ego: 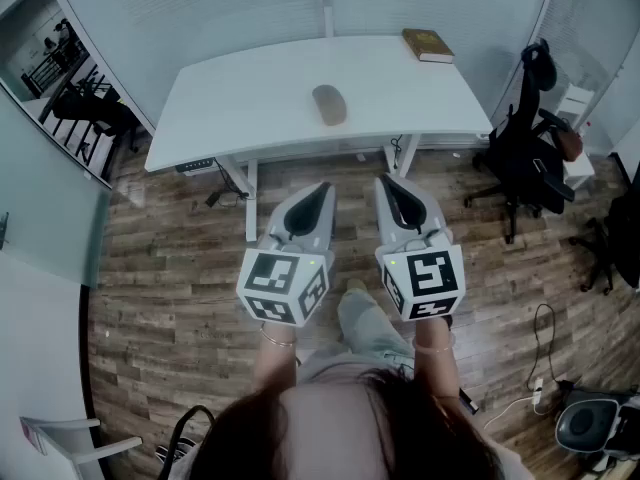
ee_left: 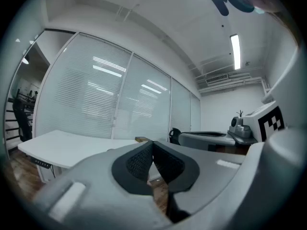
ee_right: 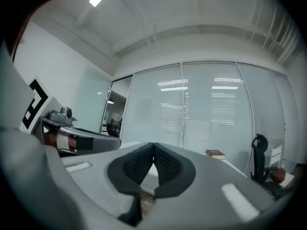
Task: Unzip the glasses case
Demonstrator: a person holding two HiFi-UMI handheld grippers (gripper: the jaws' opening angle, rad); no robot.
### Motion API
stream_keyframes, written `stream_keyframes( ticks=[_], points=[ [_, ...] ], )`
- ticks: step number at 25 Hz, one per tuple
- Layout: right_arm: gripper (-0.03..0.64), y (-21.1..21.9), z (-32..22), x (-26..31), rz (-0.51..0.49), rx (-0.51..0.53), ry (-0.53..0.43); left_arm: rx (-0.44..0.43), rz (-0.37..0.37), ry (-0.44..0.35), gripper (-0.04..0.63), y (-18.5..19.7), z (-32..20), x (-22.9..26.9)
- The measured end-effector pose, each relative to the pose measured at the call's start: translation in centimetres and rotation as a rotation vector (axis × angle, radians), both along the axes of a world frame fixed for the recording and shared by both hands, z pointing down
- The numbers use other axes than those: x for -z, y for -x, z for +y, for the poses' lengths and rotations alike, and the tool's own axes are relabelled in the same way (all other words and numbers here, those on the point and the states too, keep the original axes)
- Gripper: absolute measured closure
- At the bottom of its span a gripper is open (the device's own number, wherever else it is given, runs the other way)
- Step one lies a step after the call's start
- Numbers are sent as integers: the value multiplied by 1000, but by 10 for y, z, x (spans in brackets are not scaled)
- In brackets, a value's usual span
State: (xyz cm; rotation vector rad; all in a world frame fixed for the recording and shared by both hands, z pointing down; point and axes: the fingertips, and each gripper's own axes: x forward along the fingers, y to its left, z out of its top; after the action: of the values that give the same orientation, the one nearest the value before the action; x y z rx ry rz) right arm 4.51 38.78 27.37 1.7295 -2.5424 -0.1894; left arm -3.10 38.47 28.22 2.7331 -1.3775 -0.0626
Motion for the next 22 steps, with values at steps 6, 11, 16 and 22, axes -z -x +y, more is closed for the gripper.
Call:
stream_keyframes(
  ticks=[6, 11, 16, 22],
  points=[
    [614, -1, -9, -9, -63, 14, 57, 5, -15, 28, 594, -2, -14, -6],
    [614, -6, -26, -17, -105, 56, 97, 14, 9, 30, 594, -10, -37, -7],
    [614, -8, -52, -17, -80, 92, 71, -8, -42, 41, 594, -24, -66, -14],
    [614, -17, -94, -19, -54, 109, 47, 4, -11, 56, 594, -30, -106, -17]
  ],
)
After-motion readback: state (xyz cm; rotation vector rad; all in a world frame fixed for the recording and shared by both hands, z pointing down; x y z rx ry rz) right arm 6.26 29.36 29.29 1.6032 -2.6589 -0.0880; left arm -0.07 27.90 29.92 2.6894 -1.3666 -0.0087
